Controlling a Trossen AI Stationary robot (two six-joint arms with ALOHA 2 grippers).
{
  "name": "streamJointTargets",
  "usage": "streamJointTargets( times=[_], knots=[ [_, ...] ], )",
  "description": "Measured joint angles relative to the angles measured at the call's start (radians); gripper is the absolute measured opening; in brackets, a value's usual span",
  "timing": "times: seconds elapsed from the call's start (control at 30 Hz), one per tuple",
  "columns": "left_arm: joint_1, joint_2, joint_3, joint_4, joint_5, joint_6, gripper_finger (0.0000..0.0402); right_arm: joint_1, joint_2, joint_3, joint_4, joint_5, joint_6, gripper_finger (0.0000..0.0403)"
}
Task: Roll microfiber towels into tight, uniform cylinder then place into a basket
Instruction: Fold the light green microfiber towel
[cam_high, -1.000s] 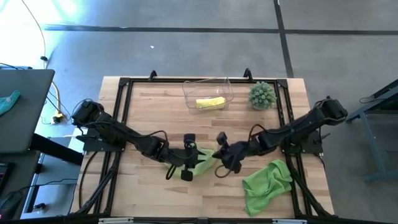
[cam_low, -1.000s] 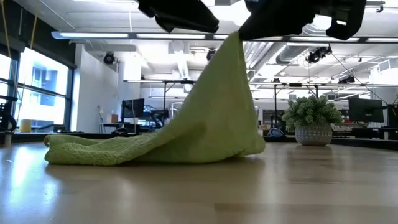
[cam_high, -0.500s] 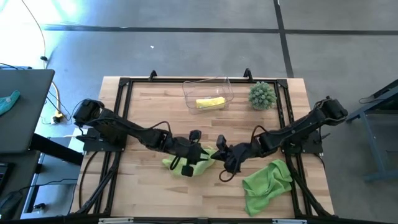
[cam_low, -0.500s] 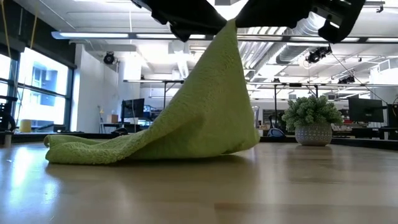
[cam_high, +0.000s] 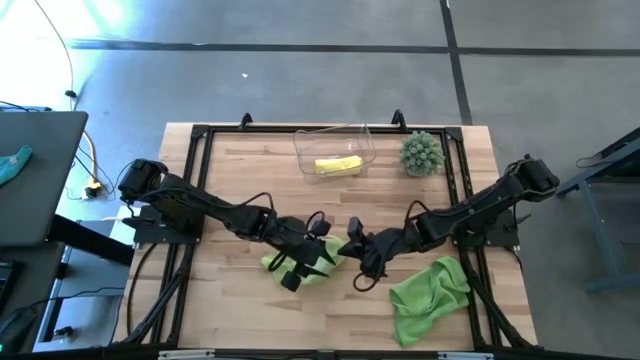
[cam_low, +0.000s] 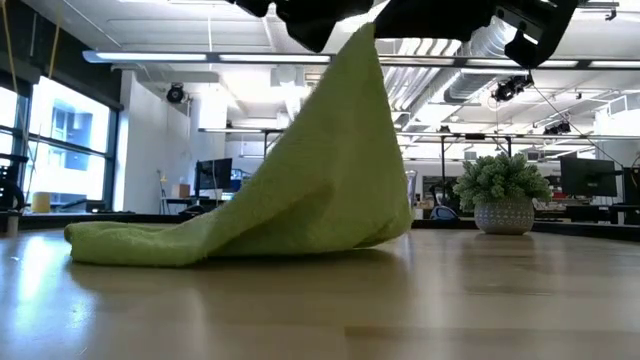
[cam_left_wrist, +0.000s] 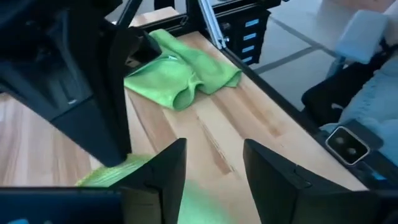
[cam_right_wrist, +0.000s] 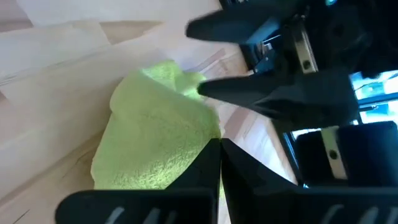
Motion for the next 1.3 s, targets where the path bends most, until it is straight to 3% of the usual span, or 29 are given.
streamJointTargets(
  times=[0.17,0.37,0.7,1.13,1.3],
  knots=[
    [-0.001,0.000,0.000,-0.006,-0.033,-0.003,0.0157,0.000,0.000,0.000,0.026,0.008,0.002,0.0000],
    [-0.010,0.001,0.000,-0.011,-0.186,0.044,0.0159,0.001,0.000,0.000,-0.013,0.009,0.096,0.0000],
    [-0.017,0.001,0.000,-0.009,-0.247,0.084,0.0159,0.001,0.001,0.000,-0.048,-0.001,0.161,0.0000],
    [-0.013,0.058,0.000,-0.055,-0.170,0.049,0.0159,0.001,0.001,0.000,-0.027,0.053,0.110,0.0000],
    [-0.021,0.058,0.000,-0.087,-0.066,0.035,0.0159,-0.005,0.001,0.000,-0.077,0.091,0.114,0.0000]
  ],
)
